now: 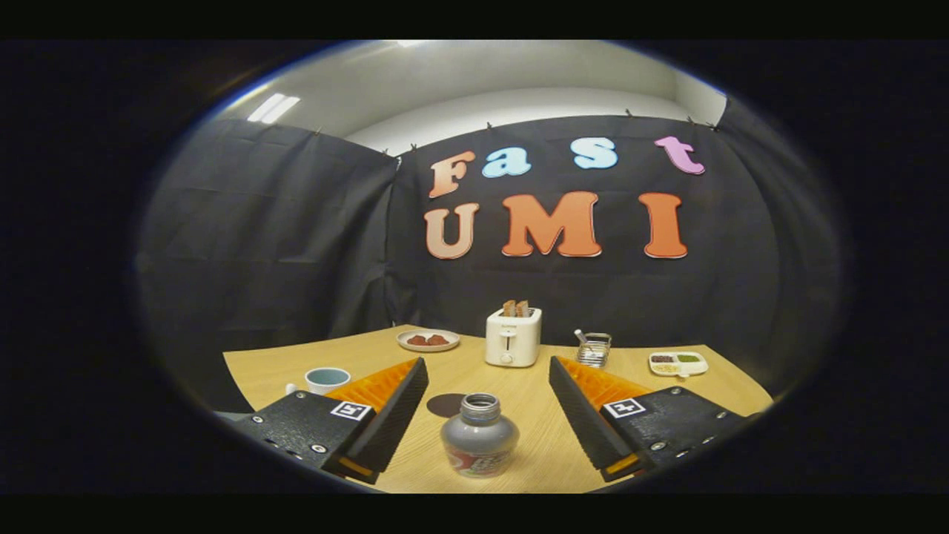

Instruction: Take the bottle from table, then pour the juice into the cup, finally place the bottle on the coaster

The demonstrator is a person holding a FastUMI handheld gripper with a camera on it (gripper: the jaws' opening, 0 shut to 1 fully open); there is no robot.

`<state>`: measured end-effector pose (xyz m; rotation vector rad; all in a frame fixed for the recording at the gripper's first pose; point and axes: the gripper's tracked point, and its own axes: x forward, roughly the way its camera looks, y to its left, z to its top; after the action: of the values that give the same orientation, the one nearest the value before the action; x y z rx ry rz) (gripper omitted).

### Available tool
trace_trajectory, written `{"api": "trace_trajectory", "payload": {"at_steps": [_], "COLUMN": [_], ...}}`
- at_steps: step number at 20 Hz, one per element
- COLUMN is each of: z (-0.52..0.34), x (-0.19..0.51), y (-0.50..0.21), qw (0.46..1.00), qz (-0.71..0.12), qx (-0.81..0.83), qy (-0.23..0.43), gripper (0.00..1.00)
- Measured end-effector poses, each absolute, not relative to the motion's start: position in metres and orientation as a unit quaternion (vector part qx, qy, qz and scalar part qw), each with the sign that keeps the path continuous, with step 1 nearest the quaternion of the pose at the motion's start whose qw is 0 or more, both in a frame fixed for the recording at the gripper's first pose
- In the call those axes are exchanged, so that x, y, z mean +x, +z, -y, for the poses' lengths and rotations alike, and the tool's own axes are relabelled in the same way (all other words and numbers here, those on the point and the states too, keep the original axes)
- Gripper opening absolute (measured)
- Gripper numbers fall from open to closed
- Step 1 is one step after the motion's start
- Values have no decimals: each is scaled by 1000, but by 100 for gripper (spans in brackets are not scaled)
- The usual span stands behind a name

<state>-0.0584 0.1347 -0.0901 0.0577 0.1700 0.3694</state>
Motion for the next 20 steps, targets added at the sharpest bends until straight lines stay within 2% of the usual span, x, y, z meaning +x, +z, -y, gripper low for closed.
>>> {"api": "trace_trajectory", "payload": {"at_steps": [18,20], "z": [-140,-140], "x": [-77,-80], "y": [-210,-220], "qw": [963,961], "qz": [-207,-220], "qx": [38,32], "qy": [170,167], "gripper": [97,93]}}
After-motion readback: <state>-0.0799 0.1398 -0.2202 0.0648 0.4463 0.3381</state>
